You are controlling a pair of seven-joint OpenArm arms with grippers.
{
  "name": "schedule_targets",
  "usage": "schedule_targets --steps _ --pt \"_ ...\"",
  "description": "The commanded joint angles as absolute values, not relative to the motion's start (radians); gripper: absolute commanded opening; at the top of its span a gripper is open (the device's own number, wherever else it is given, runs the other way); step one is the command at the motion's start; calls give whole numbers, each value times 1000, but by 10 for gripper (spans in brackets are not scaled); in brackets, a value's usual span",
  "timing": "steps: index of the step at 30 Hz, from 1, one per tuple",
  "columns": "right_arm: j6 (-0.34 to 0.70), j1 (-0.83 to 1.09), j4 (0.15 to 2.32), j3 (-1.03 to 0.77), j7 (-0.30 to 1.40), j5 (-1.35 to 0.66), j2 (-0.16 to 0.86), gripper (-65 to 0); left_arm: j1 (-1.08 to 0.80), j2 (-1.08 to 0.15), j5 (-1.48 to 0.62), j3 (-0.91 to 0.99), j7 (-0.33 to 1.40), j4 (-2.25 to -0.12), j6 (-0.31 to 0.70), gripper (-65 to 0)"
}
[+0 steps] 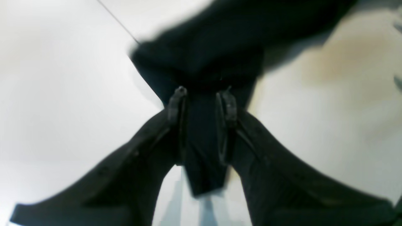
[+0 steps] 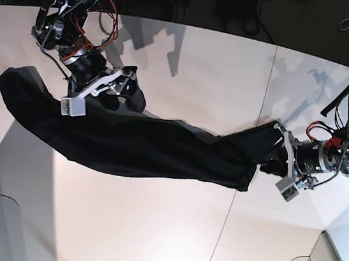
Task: Layout the t-shirt on the table in an organized manner, then fold the t-shirt properly
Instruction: 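Lift the shirt with both grippers and stretch it between them, then move the right gripper over the shirt middle while left holds its end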
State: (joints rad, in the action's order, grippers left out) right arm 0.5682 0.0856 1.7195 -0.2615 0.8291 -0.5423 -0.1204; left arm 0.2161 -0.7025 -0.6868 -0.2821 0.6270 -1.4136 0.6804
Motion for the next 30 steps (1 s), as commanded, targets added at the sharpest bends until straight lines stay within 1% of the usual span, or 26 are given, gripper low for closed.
schedule_targets --steps 1,5,7,10,14,19,24,28,30 --pt "571 69 1737 -215 776 -527 -137 -213 224 -713 -688 -271 601 -1427 685 -467" --pt "533 51 1737 -49 684 -347 -139 -213 178 -692 -616 -271 557 -1427 670 -467" --pt "519 32 1737 19 680 -274 -139 -213 162 -693 -592 -271 524 -1427 637 -467" --pt "510 -7 1736 107 677 -142 -139 -213 157 -693 -551 -271 520 -1423 613 -467" --pt "437 -68 1734 228 664 61 -136 -213 157 -693 -527 -271 521 -1406 614 -467" --pt "339 -148 1711 384 666 236 -108 -213 157 -693 -527 -271 520 -1388 614 -467" --pt "229 -237 1592 484 667 353 -77 -213 157 -693 -527 -271 520 -1386 614 -467" --pt "182 -309 1445 538 673 369 -78 -213 157 -693 -527 -271 511 -1371 614 -467" --pt "134 -338 1386 570 684 399 -78 -213 157 -693 -527 -271 503 -1354 614 -467"
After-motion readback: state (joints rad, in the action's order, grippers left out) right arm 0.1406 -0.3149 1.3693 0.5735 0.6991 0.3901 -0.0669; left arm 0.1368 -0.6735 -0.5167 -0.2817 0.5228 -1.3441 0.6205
